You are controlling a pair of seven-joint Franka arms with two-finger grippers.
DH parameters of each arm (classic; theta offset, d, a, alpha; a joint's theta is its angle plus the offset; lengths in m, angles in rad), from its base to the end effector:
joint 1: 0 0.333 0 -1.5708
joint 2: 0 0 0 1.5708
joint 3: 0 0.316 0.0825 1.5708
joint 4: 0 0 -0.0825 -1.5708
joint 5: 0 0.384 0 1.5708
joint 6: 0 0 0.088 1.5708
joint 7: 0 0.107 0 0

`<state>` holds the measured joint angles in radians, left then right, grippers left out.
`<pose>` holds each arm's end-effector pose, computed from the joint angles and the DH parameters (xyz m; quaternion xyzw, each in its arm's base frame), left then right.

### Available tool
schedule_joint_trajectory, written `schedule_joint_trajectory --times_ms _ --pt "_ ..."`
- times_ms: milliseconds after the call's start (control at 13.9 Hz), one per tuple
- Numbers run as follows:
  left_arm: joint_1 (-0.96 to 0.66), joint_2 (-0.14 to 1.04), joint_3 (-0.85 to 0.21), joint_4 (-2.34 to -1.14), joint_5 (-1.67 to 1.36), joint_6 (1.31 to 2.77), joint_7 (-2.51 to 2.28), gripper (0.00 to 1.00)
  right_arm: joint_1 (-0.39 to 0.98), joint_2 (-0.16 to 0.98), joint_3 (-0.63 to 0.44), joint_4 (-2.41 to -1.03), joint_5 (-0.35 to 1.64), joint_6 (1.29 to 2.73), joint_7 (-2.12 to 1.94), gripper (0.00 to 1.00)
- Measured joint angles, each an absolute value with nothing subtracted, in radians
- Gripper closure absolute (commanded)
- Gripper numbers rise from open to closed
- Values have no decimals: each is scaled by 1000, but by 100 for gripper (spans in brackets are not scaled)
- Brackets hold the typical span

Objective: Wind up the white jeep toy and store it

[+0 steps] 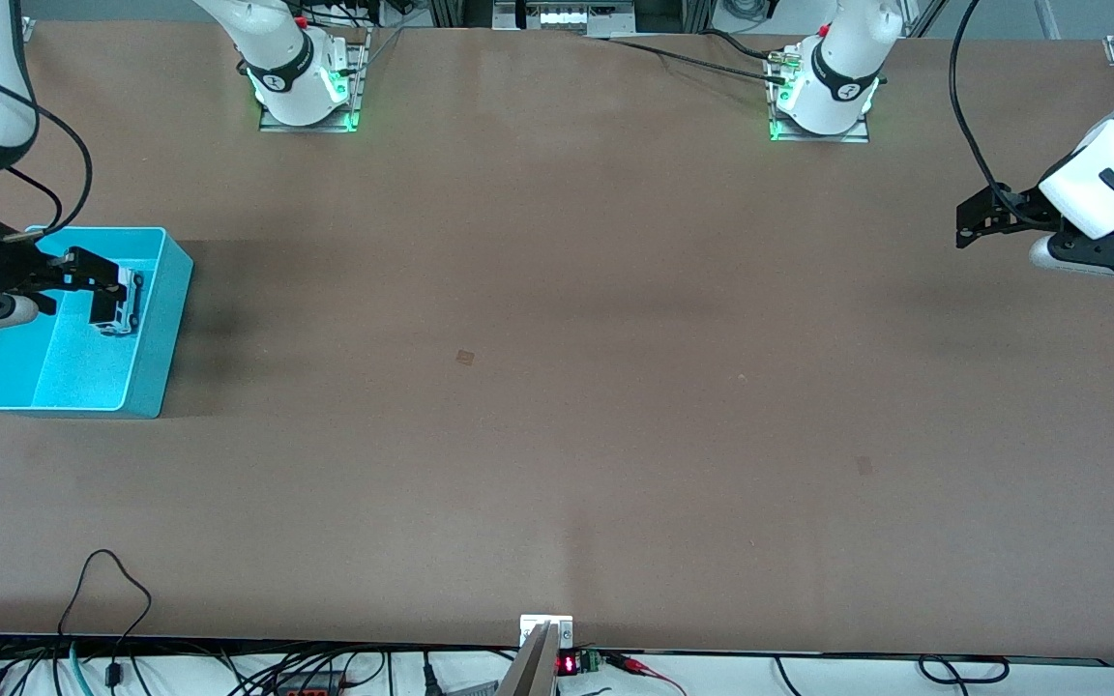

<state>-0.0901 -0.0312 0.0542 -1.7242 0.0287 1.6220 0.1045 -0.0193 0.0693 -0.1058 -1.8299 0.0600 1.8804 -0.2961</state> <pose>0.5438 -0.0162 0.5735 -0.9967 0.0714 0.0360 0.0122 0.5764 -0.0667 0.4884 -0.9967 -0.0761 0.0038 0.0262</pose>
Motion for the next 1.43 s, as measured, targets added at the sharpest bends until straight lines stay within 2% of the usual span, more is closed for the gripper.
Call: schedule_joint_trajectory --times_ms 502,932,1434 --pt "-90 -31 54 -1724 29 1622 105 0 39 -49 -52 -1813 61 1784 -100 0" --pt "-90 -31 54 -1724 29 1622 105 0 11 -53 15 -1705 59 1677 -63 0" --pt "-90 -31 54 -1724 29 1622 105 0 1 -50 19 -1676 59 1670 -60 0"
